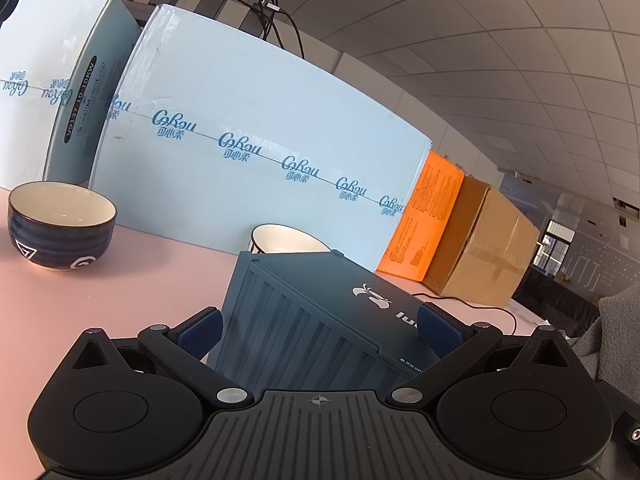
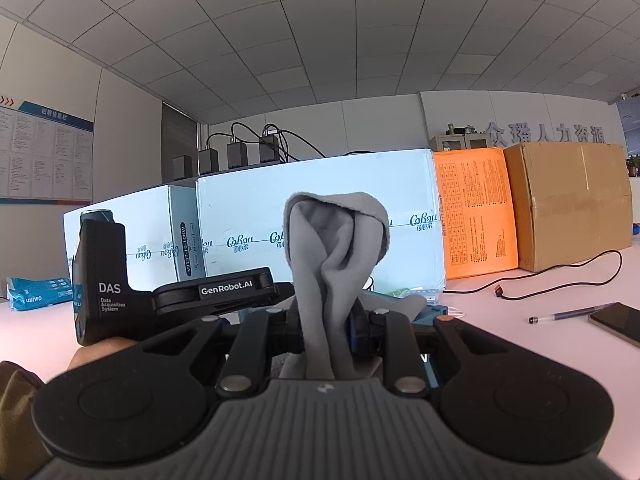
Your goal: Clean container
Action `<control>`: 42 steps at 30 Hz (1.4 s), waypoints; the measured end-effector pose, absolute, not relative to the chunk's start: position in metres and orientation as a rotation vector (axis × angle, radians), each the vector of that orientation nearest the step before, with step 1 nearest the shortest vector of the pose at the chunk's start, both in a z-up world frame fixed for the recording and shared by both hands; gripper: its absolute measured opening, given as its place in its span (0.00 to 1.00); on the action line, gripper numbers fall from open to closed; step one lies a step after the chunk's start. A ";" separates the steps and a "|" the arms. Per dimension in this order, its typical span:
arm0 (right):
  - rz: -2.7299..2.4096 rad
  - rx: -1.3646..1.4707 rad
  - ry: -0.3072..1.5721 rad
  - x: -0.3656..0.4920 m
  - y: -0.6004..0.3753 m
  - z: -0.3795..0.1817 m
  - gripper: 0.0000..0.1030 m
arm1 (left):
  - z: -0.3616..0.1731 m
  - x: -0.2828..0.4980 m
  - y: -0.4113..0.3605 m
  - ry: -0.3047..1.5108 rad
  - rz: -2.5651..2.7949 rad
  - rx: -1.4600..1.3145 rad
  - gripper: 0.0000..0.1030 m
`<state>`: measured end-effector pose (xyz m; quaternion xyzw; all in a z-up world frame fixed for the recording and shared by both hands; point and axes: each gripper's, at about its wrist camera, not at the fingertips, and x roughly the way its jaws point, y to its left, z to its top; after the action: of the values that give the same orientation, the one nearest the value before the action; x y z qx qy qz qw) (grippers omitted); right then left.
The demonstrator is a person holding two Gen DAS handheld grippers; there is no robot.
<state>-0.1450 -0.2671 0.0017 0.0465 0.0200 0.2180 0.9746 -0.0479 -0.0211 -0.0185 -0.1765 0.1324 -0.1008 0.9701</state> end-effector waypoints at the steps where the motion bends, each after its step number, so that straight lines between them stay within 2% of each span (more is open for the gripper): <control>1: 0.438 0.094 0.040 -0.144 -0.268 0.002 0.22 | -0.019 -0.048 -0.021 0.268 -0.204 -0.357 1.00; 15: 0.325 0.110 0.047 -0.110 -0.283 0.002 0.22 | -0.018 -0.046 -0.020 0.269 -0.206 -0.360 1.00; 42: 0.423 0.111 0.030 -0.142 -0.267 -0.003 0.23 | -0.019 -0.048 -0.021 0.267 -0.205 -0.356 1.00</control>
<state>-0.1420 -0.2666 -0.0028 0.0552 0.0149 0.2097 0.9761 -0.0480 -0.0213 -0.0186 -0.1764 0.1322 -0.1012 0.9701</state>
